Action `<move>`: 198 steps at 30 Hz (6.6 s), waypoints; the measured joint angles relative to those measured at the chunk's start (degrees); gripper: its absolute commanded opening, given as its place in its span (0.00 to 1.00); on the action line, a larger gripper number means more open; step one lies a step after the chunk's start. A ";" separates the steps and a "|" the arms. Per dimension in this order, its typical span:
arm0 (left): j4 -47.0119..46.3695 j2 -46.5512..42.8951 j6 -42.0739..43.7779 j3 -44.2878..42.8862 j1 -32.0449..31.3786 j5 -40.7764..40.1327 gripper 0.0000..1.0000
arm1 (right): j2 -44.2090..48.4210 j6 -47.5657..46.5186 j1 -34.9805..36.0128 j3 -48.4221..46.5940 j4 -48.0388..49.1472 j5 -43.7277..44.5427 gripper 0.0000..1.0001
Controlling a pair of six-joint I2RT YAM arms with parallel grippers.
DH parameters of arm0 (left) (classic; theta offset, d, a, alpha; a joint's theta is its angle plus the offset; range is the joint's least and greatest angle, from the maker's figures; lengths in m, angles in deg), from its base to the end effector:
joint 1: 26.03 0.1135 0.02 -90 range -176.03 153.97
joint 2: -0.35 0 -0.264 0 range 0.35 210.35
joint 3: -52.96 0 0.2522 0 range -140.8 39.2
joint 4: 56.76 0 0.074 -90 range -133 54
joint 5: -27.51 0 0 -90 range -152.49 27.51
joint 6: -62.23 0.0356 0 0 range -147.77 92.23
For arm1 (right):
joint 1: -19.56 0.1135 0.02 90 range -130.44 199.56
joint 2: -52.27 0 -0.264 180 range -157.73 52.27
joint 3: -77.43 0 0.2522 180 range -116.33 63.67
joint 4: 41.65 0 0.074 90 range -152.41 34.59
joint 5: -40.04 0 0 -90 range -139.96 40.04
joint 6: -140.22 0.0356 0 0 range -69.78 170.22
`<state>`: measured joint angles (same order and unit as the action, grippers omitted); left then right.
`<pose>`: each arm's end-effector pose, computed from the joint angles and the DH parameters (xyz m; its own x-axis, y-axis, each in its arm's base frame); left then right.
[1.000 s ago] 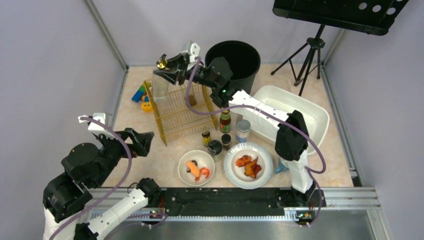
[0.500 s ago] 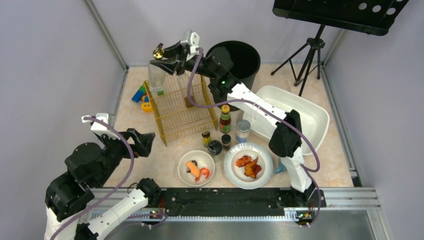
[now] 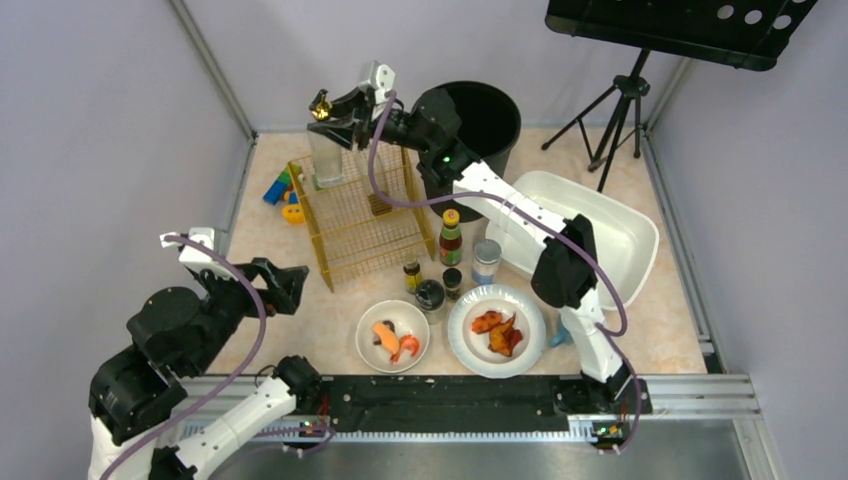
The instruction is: Clear the kitchen counter
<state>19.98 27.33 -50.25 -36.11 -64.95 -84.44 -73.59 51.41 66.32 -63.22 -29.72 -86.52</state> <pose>0.0133 0.0064 0.4291 -0.2970 -0.2160 -0.9301 0.2032 0.9375 -0.2826 0.3340 0.3862 0.4380 0.2882 0.3309 -0.8986 -0.9558 0.1558 -0.2492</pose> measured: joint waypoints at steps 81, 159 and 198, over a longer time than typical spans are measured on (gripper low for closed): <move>-0.46 -1.01 1.42 2.80 0.00 -1.05 0.99 | -6.43 1.42 5.33 7.93 -0.70 25.35 0.80; -16.26 11.78 1.01 13.66 0.00 13.35 0.99 | 33.27 19.91 2.23 48.70 -51.45 57.79 0.41; -8.57 6.49 2.80 4.68 0.00 2.67 0.99 | 24.70 11.87 11.74 6.36 -72.48 67.25 0.00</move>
<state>11.41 33.82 -47.45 -31.43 -64.95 -81.78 -48.89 63.28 78.06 -56.86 -102.19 -19.27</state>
